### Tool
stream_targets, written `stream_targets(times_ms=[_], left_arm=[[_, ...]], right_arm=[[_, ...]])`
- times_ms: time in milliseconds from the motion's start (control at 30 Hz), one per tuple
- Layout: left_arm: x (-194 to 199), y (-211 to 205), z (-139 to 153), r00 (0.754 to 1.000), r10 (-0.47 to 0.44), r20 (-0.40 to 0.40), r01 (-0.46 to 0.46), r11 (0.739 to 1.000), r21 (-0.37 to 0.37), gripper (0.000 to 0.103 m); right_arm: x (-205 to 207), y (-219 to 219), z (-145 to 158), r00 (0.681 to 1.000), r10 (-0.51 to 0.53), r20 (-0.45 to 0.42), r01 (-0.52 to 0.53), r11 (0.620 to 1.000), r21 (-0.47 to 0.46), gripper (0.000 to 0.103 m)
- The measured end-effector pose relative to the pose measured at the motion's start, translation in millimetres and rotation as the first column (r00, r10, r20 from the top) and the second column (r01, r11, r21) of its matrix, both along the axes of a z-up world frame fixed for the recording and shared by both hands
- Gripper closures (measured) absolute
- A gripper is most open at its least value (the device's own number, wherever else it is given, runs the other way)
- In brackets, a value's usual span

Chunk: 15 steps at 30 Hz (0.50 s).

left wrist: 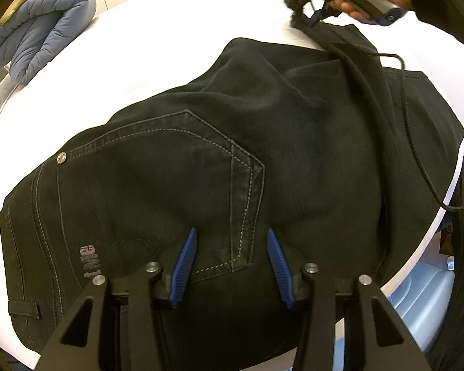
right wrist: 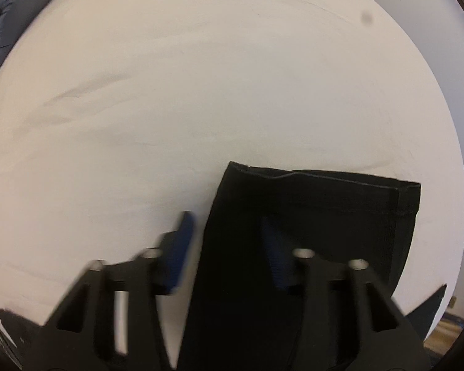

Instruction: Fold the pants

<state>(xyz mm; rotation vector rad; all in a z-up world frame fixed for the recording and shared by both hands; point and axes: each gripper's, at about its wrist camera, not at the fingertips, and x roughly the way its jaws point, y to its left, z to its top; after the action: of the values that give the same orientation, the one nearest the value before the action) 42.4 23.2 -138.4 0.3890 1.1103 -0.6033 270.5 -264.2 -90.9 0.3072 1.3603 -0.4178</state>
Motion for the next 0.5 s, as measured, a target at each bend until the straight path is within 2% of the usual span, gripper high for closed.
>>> stream_targets(times_ms=[33, 67, 167, 267, 333, 400, 433, 500], left_arm=[[0, 0, 0, 1.000, -0.001, 0.001, 0.001, 1.000, 0.001, 0.053], [0, 0, 0, 1.000, -0.001, 0.002, 0.001, 1.000, 0.003, 0.053], [0, -1, 0, 1.000, -0.002, 0.004, 0.002, 1.000, 0.010, 0.053], [0, -2, 0, 1.000, -0.003, 0.003, 0.003, 1.000, 0.016, 0.053], [1, -3, 0, 1.000, -0.004, 0.001, 0.004, 1.000, 0.019, 0.053], [1, -5, 0, 1.000, -0.008, 0.000, 0.007, 1.000, 0.024, 0.053], [2, -5, 0, 1.000, -0.008, -0.002, 0.008, 1.000, 0.025, 0.053], [4, -6, 1, 1.000, -0.009, -0.005, 0.009, 1.000, 0.026, 0.053]], right_arm=[[-9, -14, 3, 1.000, -0.002, 0.011, 0.001, 1.000, 0.025, 0.094], [-15, -23, 6, 1.000, 0.001, 0.019, -0.002, 0.999, 0.037, 0.096], [-41, -43, 23, 0.996, 0.009, 0.085, -0.013, 0.999, 0.040, 0.098], [-89, -68, 57, 0.976, -0.010, 0.219, -0.006, 0.998, 0.070, 0.098], [-134, -104, 82, 0.947, -0.021, 0.321, -0.001, 0.998, 0.068, 0.098], [-176, -125, 100, 0.923, -0.046, 0.383, 0.022, 0.997, 0.068, 0.098], [-199, -120, 121, 0.901, -0.079, 0.426, 0.053, 0.996, 0.074, 0.098], [-247, -109, 140, 0.868, -0.145, 0.475, 0.106, 0.989, 0.108, 0.098]])
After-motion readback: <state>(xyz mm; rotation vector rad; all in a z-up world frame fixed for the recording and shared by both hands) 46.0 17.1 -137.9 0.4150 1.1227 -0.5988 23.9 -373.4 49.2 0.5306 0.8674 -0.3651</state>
